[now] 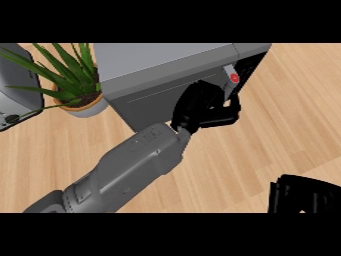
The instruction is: Pick up the milk, place it into the microwave and close the microwave
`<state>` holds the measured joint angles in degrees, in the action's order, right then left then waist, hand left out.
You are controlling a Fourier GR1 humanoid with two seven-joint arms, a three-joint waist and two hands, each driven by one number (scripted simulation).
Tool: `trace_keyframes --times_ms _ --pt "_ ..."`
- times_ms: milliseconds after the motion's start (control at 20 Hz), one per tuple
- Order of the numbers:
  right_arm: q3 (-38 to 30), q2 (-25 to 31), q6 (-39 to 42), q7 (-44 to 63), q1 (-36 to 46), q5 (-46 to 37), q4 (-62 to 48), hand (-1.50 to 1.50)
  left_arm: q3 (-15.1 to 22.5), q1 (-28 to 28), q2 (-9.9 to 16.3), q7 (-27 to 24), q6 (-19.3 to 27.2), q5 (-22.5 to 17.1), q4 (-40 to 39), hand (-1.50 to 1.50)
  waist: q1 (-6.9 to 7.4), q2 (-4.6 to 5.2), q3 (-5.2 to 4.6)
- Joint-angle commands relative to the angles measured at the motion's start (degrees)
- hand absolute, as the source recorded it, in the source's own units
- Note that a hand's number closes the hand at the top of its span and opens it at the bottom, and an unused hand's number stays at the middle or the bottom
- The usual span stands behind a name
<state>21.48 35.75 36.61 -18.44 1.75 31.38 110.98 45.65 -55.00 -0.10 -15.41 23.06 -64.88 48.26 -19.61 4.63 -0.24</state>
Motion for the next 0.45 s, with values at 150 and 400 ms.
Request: trace_keyframes --times_ms 150,400 --pt "2.1 -2.0 -4.2 1.0 -3.7 -2.2 5.4 1.5 -4.9 5.1 2.1 -3.4 -4.8 -4.3 -8.3 1.5 2.69 0.24 -0.37" --pt "4.4 -3.1 -6.4 1.9 -6.3 -4.7 8.6 1.5 -4.4 5.1 2.4 -4.8 -8.2 -5.5 -9.9 1.5 3.18 0.11 -0.3"
